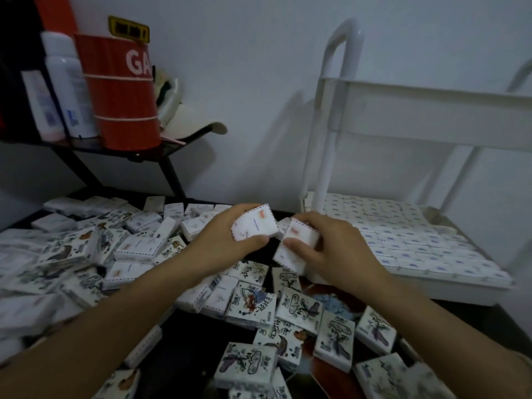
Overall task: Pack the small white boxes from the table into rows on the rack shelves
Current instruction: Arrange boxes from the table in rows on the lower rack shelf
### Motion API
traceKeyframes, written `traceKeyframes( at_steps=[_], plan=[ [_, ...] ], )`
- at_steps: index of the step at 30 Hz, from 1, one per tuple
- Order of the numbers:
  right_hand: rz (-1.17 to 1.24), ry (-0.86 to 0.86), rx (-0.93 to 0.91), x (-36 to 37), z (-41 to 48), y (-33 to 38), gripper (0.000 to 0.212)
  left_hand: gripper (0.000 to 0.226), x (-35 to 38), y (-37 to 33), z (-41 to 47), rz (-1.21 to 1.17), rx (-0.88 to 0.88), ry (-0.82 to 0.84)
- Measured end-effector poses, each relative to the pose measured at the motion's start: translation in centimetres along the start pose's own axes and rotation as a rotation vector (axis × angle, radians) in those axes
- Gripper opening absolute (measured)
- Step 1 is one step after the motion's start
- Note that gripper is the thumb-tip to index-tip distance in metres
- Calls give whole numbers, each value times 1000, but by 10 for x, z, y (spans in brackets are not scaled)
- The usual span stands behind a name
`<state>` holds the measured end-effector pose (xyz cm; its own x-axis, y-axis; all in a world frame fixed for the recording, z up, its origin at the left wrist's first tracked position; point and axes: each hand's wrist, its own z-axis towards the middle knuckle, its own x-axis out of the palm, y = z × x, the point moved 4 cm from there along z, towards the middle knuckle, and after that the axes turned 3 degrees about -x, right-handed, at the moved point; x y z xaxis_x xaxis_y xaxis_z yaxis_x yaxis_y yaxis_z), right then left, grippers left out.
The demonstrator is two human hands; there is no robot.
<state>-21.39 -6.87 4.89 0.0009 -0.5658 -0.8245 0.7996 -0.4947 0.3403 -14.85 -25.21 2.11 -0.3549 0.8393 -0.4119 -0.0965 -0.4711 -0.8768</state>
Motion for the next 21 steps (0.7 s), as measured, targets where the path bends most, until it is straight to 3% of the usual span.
traceKeyframes(
  at_steps=[3, 6, 9, 13, 18, 21],
  plan=[
    [176, 110, 103, -13, -27, -18, 40, 25, 24, -21, -8, -102, 10, 34],
    [373, 194, 238, -25, -56, -38, 35, 30, 51, -37, -11, -184, -14, 90],
    [680, 172, 398, -40, -79, -52, 31, 36, 81, -50, -8, -245, -65, 168],
    [852, 103, 513, -64, -102, -79, 38, 49, 122, -67, -4, -326, -134, 241],
    [955, 11, 547, -83, -123, -119, 39, 12, 171, -85, 10, -370, -177, 296],
    [921, -36, 532, -90, -130, -141, 40, 40, 202, -93, 20, -292, -127, 335]
  ],
)
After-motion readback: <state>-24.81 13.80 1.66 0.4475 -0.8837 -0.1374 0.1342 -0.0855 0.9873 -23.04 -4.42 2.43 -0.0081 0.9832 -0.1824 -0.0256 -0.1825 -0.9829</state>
